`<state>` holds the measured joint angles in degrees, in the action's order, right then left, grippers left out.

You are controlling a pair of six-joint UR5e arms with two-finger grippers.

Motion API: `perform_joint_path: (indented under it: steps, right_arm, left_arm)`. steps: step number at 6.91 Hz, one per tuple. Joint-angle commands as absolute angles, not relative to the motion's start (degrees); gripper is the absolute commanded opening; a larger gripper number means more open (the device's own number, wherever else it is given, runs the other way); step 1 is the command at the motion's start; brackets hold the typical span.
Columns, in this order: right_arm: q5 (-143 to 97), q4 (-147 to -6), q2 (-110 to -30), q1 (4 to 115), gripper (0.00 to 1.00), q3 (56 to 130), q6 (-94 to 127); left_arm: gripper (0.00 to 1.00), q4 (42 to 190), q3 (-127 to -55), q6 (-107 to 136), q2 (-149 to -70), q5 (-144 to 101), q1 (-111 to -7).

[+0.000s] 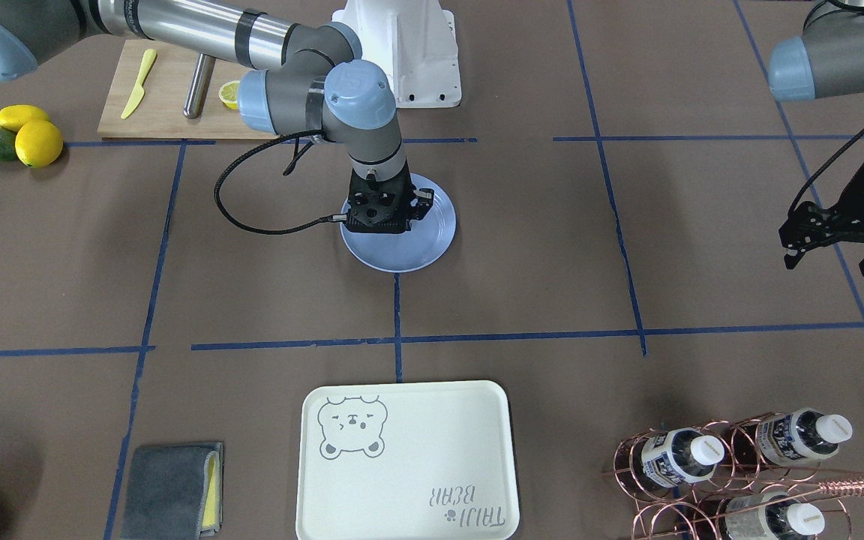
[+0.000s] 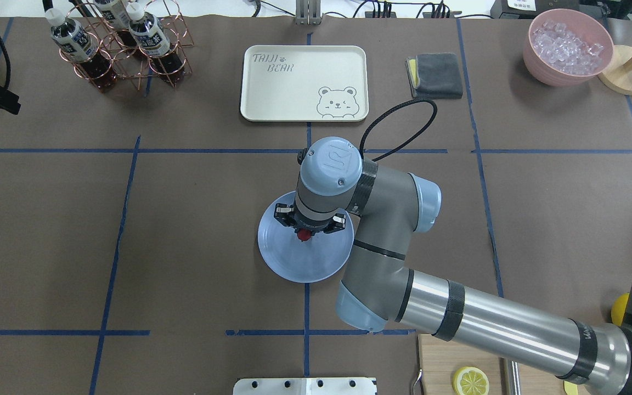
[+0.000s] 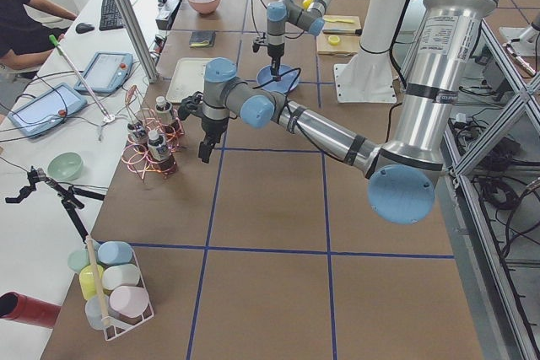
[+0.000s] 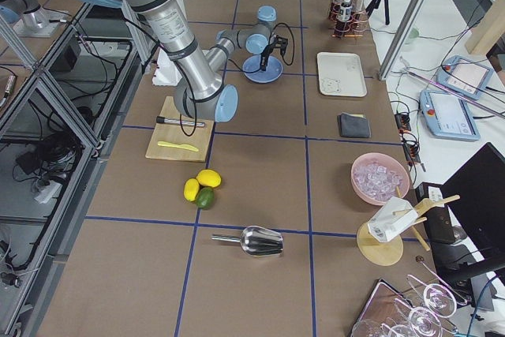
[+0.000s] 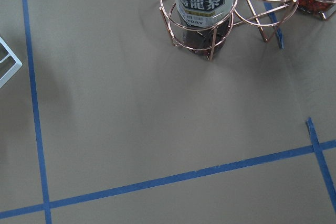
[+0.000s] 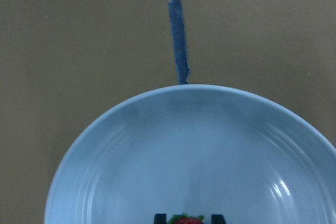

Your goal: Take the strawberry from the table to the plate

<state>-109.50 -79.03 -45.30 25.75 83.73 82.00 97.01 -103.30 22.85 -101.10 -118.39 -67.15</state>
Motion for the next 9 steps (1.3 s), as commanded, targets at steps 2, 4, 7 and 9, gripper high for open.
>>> perform_joint_path:
  steps: [2, 4, 7, 9]
  right_arm:
    - [-109.69, -78.92, -45.79, 25.66, 1.0, 83.93, 82.09]
    - [-109.86, -80.49, -46.75, 26.45, 1.0, 86.55, 82.09]
    - [-110.3, -100.41, -51.39, 34.16, 1.0, 103.92, 72.58]
    - [-114.49, -101.69, -58.67, 43.46, 1.0, 109.14, 57.13]
  left_arm:
    - [1.0, 97.12, -103.27, 22.59, -101.16, -118.39, -67.76]
    - [1.0, 97.38, -103.36, 22.59, -101.25, -118.39, -68.47]
    - [1.0, 97.29, -102.22, 22.41, -101.07, -124.08, -72.05]
    - [1.0, 96.51, -101.35, 15.44, -99.06, -124.8, -77.14]
